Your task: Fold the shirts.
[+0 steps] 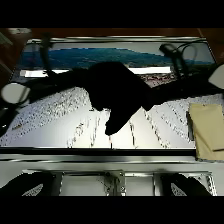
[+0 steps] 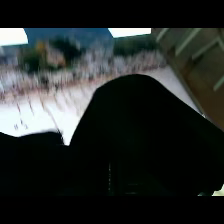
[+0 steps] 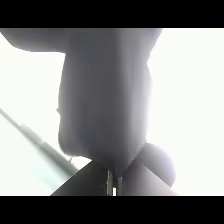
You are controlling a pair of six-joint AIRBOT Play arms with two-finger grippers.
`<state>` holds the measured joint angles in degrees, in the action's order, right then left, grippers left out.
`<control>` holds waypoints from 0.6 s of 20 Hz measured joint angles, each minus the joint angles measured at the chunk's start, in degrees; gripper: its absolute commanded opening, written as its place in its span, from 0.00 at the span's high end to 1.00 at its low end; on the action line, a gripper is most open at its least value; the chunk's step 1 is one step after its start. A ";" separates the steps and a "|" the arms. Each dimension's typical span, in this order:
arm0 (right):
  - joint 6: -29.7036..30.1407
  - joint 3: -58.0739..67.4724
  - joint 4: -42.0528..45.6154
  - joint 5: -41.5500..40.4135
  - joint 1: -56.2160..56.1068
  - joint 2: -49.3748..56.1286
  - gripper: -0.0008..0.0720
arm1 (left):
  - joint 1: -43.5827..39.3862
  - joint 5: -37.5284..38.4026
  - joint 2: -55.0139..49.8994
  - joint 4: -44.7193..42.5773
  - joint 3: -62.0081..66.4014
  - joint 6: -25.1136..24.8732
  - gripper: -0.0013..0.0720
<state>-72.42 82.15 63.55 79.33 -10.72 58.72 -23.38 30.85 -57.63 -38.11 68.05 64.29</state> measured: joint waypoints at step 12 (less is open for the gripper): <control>-12.50 12.74 2.80 3.98 -0.13 -10.38 0.91 | 1.64 8.48 19.65 -27.56 8.24 9.77 0.93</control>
<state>-84.93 94.89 66.35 83.31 -10.85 48.34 -21.74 39.33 -37.98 -65.67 76.29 74.06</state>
